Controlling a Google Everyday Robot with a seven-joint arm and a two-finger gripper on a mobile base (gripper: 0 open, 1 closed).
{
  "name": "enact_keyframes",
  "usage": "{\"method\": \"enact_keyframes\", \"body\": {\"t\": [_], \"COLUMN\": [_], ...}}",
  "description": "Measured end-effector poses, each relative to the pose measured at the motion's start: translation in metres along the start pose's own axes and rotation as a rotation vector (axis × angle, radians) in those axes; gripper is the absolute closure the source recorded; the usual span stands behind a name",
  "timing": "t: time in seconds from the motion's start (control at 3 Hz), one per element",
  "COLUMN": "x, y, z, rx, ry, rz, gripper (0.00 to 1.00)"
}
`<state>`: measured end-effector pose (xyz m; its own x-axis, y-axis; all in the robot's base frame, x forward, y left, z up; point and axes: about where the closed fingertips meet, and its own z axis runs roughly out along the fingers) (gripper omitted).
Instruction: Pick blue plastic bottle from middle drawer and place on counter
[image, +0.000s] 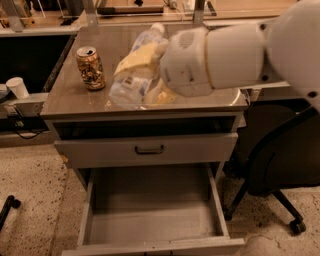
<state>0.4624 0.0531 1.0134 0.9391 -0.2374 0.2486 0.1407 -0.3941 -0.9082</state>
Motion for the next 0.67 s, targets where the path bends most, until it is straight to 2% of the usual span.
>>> {"method": "enact_keyframes", "body": {"t": [0.33, 0.67], "x": [0.033, 0.076], "y": [-0.013, 0.011], "z": [-0.034, -0.046], "rx": [0.007, -0.019], "ry": [0.077, 0.144], "rz": [0.019, 0.120], "gripper": [1.00, 1.00]}}
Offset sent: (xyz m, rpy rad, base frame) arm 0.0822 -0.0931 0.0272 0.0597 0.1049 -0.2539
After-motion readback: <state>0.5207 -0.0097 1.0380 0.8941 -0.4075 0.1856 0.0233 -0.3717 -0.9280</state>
